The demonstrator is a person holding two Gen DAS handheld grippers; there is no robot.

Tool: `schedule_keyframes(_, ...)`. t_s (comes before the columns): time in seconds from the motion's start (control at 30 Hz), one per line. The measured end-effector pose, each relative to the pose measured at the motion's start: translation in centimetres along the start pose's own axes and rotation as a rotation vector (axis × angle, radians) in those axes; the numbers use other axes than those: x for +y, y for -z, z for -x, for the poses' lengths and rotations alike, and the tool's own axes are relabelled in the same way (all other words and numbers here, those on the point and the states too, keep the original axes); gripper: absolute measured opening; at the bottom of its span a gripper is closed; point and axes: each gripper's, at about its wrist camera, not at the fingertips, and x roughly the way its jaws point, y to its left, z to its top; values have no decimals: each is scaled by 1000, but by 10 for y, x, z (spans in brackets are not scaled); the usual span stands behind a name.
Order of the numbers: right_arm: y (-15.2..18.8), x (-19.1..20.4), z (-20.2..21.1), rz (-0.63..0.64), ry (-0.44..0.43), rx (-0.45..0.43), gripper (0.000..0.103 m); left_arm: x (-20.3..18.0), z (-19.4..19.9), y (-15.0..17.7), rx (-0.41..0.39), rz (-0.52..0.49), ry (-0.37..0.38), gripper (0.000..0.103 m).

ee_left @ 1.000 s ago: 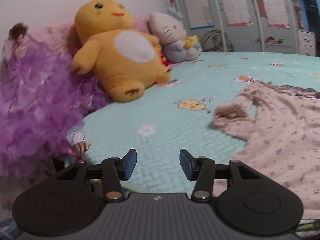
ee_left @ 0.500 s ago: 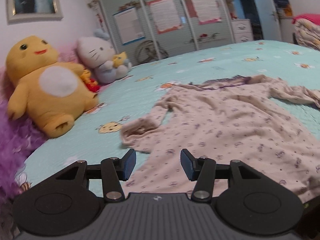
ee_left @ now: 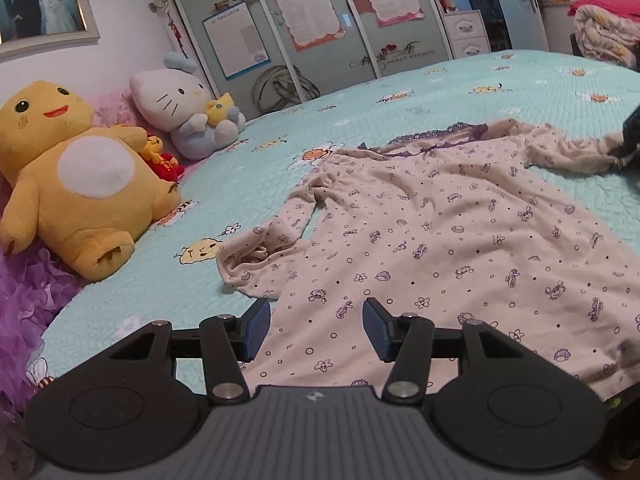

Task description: Fold clothes

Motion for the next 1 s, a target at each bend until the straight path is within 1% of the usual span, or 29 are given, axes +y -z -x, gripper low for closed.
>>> schedule_keyframes(0.03, -12, 2, -5, 33, 20, -9, 6, 0, 0, -1, 2, -5, -4, 56)
schedule_keyframes(0.1, -44, 3, 2, 76, 56, -126, 6, 1, 0, -3, 6, -15, -12, 57)
schedule_keyframes(0.2, -106, -8, 21, 81, 103, -286, 7, 0, -5, -7, 12, -15, -12, 57)
schedule_keyframes(0.23, -122, -16, 23, 64, 118, -264, 11, -1, -7, -8, 14, -15, -12, 57)
schedule_keyframes(0.27, -137, -24, 24, 46, 135, -242, 17, -2, -10, -10, 12, -13, -8, 57)
schedule_keyframes(0.3, -144, -33, 28, 37, 179, -216, 18, -4, -13, -12, 11, -10, -1, 57)
schedule_keyframes(0.33, -143, -42, 34, 20, 219, -204, 25, -6, -16, -15, 9, -9, 6, 57)
schedule_keyframes(0.37, -141, -51, 40, 3, 257, -192, 40, -9, -19, -17, 7, -8, 13, 57)
schedule_keyframes(0.4, -132, -57, 47, -20, 250, -196, 45, -11, -21, -19, 4, -11, 19, 57)
schedule_keyframes(0.47, -113, -71, 61, -62, 234, -202, 46, -15, -25, -24, -2, -20, 32, 57)
schedule_keyframes(0.53, -89, -60, 73, 39, 158, -227, 46, -19, -26, -27, -7, -33, 45, 57)
schedule_keyframes(0.57, -80, -45, 71, 105, 123, -213, 46, -21, -27, -29, -11, -40, 49, 58)
schedule_keyframes(0.63, -73, -10, 57, 225, 39, -166, 48, -24, -27, -32, -16, -32, 49, 59)
schedule_keyframes(0.7, -65, 31, 37, 361, -59, -124, 60, -24, -27, -33, -18, -14, 48, 59)
schedule_keyframes(0.73, -60, 51, 23, 438, -75, -109, 69, -24, -26, -33, -19, -9, 50, 59)
schedule_keyframes(0.77, -55, 70, 8, 515, -90, -94, 72, -24, -26, -32, -19, -5, 52, 59)
schedule_keyframes(0.83, -45, 109, -21, 670, -120, -64, 72, -23, -26, -30, -11, -3, 58, 59)
schedule_keyframes(0.97, -20, 162, -91, 1014, -52, 13, 72, -17, -30, -26, 7, 9, 68, 59)
schedule_keyframes(1.0, -18, 168, -106, 1063, -40, 18, 72, -15, -32, -26, 10, 15, 70, 60)
